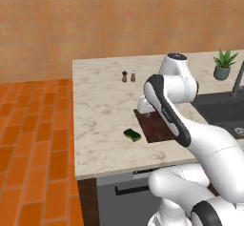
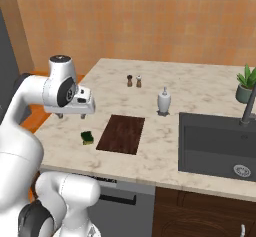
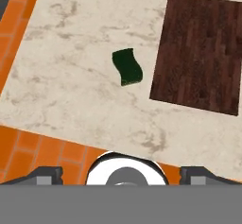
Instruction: Pick up the sponge from the counter and clean the cutting board by briefly scrubbing or pressing down on the cutting board. Once finished, release the sponge.
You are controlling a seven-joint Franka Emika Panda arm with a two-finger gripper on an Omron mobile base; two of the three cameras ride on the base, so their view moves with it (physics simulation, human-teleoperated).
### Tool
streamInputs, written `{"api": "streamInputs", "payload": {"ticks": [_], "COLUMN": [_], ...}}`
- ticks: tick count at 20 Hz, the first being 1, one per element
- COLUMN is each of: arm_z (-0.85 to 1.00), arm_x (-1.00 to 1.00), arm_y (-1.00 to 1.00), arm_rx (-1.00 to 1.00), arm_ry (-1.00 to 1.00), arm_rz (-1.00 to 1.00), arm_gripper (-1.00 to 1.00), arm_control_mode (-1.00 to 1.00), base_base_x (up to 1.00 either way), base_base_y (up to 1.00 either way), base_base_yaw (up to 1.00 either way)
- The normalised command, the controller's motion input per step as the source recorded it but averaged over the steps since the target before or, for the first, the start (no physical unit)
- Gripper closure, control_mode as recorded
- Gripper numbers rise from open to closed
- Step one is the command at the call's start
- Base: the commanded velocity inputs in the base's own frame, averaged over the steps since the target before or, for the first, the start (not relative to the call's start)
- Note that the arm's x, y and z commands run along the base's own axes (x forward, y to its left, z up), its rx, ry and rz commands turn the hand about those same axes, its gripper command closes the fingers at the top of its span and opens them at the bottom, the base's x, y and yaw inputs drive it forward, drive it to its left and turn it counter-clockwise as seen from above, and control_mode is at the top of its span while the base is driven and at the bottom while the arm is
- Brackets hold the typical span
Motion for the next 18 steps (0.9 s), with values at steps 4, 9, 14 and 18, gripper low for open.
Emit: {"api": "streamInputs", "payload": {"ticks": [4,9,14,18], "arm_z": [-0.29,-0.28,-0.24,-0.24], "arm_x": [0.07,0.24,0.33,0.46], "arm_y": [0.26,0.11,0.0,0.0], "arm_rx": [-0.03,-0.06,-0.03,-0.03], "arm_ry": [0.0,0.0,0.0,0.0], "arm_rz": [0.08,0.12,0.17,0.04], "arm_gripper": [-1.0,-1.0,-1.0,-1.0], "arm_control_mode": [-1.0,-1.0,-1.0,-1.0], "base_base_x": [0.0,0.0,0.0,0.0], "base_base_y": [0.0,0.0,0.0,0.0], "base_base_yaw": [0.0,0.0,0.0,0.0]}}
